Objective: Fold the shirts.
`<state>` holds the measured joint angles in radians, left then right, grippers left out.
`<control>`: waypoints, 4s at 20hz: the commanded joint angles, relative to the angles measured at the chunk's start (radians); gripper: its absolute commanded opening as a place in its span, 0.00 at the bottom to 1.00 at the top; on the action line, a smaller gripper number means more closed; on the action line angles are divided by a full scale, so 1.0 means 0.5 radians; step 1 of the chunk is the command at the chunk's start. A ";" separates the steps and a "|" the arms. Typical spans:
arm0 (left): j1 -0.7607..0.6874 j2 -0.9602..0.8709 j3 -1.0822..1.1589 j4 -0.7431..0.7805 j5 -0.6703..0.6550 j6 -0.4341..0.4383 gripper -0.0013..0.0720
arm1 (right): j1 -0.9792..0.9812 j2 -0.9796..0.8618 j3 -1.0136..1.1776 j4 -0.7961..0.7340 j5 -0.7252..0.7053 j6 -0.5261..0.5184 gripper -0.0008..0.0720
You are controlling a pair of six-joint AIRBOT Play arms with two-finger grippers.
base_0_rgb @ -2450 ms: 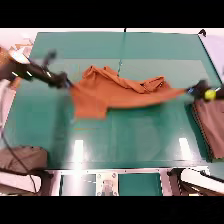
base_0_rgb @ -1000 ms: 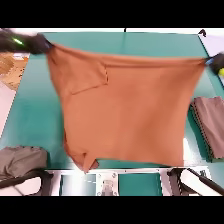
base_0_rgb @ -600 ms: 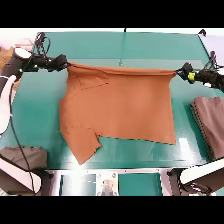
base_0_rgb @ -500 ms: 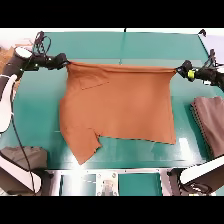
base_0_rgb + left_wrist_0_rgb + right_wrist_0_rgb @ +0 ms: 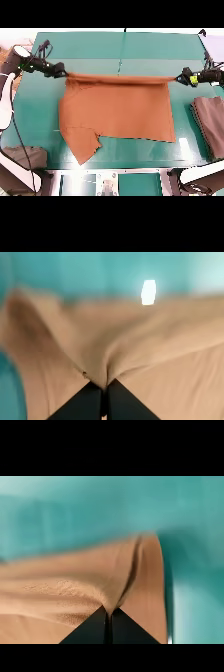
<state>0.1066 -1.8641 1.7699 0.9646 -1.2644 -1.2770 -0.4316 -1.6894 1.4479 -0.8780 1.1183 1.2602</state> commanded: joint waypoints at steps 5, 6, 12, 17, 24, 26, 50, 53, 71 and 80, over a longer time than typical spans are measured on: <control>0.004 -0.002 0.000 0.361 -0.564 -0.281 0.05 | 0.011 0.317 -0.700 -0.332 0.032 0.084 0.03; 0.004 -0.002 -0.010 0.376 -0.563 -0.317 0.05 | 0.018 0.317 -0.745 -0.333 0.010 0.084 0.03; -0.054 -0.003 -0.191 0.375 -0.538 -0.325 0.05 | 0.022 0.317 -0.795 -0.341 0.054 0.084 0.07; -0.047 0.005 -0.190 0.359 -0.887 -0.396 0.73 | -0.016 0.380 -0.688 -0.560 0.387 0.323 0.41; -0.050 0.587 -0.695 0.593 -0.827 -0.445 0.05 | -0.034 1.102 -1.150 -0.784 0.517 0.668 0.03; -0.048 1.012 -1.143 0.687 -0.624 -0.445 0.05 | -0.052 1.411 -1.449 -0.777 0.526 0.747 0.03; -0.397 1.949 -2.806 -0.051 0.436 -0.444 0.05 | 0.091 1.680 -2.380 0.050 -0.568 0.862 0.03; -0.397 1.949 -2.512 0.203 0.224 -0.453 0.05 | 0.088 1.689 -2.296 -0.060 -0.381 0.769 0.03; -0.397 1.018 -0.904 0.421 0.267 -0.307 0.05 | 0.336 0.809 -0.866 -0.285 -0.249 0.813 0.03; -0.381 -0.019 0.041 0.410 0.897 -0.309 0.81 | 0.344 -0.267 0.031 -0.069 -0.603 0.806 0.59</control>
<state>-0.0898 -1.7672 1.6939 1.1694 -1.0004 -1.4258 -0.2527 -1.6894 1.3270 -0.9611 0.8810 1.6646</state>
